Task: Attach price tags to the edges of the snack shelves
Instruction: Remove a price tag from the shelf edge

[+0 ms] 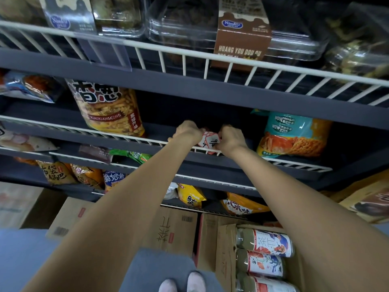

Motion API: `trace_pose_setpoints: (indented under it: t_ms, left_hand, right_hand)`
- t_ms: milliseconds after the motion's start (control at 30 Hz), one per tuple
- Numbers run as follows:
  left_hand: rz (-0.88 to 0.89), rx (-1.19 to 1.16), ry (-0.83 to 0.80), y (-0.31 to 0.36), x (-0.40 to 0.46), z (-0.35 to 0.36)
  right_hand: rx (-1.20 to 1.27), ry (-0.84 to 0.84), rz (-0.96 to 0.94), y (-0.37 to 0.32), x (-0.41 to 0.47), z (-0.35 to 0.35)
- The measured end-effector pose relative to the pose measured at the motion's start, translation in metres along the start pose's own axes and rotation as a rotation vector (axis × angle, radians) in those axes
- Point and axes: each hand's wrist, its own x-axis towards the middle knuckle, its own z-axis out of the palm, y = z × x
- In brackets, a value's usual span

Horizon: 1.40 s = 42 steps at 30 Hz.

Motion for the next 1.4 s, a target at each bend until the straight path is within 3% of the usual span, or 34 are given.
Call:
trace_pose_setpoints:
  t_ms: [100, 200, 433, 567, 867, 1033, 1200, 1400]
  left_hand:
    - [0.029, 0.107, -0.039, -0.001, -0.004, 0.006]
    - [0.106, 0.238, 0.069, -0.003, -0.014, 0.008]
    - [0.447, 0.028, 0.057, -0.017, -0.03, -0.009]
    - [0.521, 0.015, 0.123, -0.025, -0.031, -0.013]
    - [0.473, 0.089, 0.082, -0.034, -0.029, -0.012]
    - [0.524, -0.081, 0.166, -0.032, -0.052, -0.04]
    - [0.537, -0.179, 0.212, -0.055, -0.105, -0.1]
    - [0.407, -0.294, 0.385, -0.13, -0.177, -0.203]
  right_hand:
    - [0.029, -0.005, 0.02, 0.002, 0.003, 0.001]
    - [0.099, 0.02, 0.041, 0.004, 0.003, 0.004]
    - [0.29, 0.187, -0.142, 0.011, -0.015, 0.012]
    - [0.284, 0.254, -0.213, 0.005, -0.021, 0.016]
    - [0.312, 0.207, -0.186, -0.004, -0.019, 0.021]
    - [0.452, 0.286, -0.279, -0.027, -0.046, 0.006]
    - [0.612, 0.207, -0.367, -0.078, -0.093, -0.012]
    - [0.67, 0.019, -0.554, -0.19, -0.147, -0.024]
